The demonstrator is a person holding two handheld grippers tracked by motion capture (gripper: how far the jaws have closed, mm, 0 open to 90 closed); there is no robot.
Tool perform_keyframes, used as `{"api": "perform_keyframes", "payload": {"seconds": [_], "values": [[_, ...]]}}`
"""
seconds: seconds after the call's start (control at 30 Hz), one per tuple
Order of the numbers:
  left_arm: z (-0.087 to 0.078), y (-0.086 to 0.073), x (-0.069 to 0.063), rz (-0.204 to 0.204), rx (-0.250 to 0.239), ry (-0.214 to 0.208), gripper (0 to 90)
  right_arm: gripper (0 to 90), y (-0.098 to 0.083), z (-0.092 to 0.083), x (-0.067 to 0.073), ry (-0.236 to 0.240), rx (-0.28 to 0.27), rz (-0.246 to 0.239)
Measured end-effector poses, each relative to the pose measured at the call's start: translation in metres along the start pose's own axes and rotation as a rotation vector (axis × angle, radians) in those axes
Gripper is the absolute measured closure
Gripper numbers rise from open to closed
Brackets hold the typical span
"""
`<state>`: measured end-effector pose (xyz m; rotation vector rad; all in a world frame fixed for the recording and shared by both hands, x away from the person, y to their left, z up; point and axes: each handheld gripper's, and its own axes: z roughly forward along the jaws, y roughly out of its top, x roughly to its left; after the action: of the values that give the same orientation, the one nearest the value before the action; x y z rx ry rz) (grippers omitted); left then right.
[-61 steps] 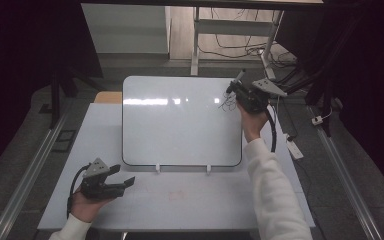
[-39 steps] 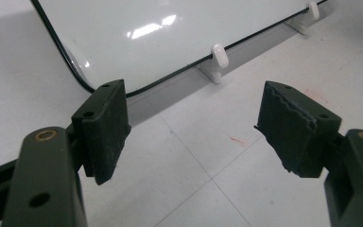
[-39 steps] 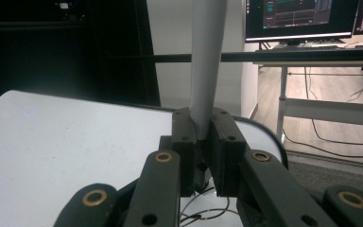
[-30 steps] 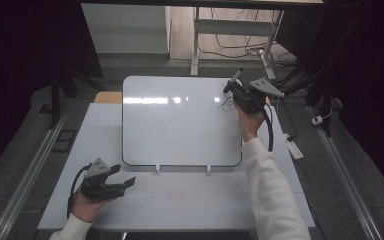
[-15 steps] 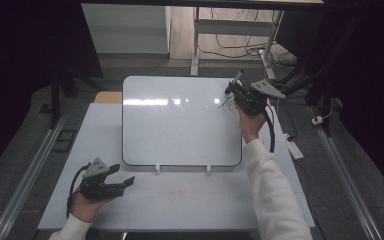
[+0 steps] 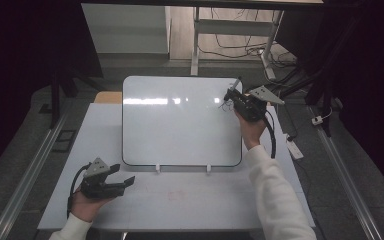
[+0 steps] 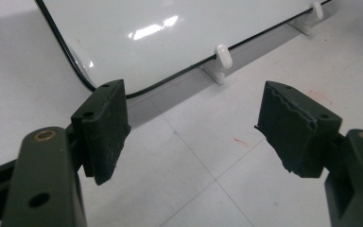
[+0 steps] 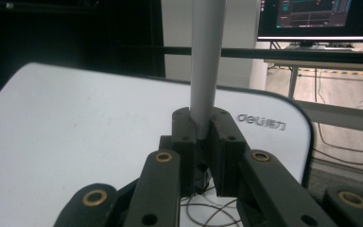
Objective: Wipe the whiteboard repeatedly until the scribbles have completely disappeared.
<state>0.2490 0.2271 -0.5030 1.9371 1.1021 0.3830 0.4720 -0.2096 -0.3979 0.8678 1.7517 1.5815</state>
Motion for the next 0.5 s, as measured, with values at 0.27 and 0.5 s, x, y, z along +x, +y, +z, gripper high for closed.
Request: {"api": "perform_keyframes", "payload": {"seconds": [0.27, 0.5], "values": [[-0.001, 0.0, 0.001, -0.003, -0.005, 0.002, 25.8, 81.1, 0.011, 0.001, -0.024, -0.078, -0.059, 0.068], [-0.002, 0.0, 0.0, 0.0, -0.006, 0.004, 25.8, 81.1, 0.005, 0.001, -0.01, -0.046, -0.037, 0.024]]}}
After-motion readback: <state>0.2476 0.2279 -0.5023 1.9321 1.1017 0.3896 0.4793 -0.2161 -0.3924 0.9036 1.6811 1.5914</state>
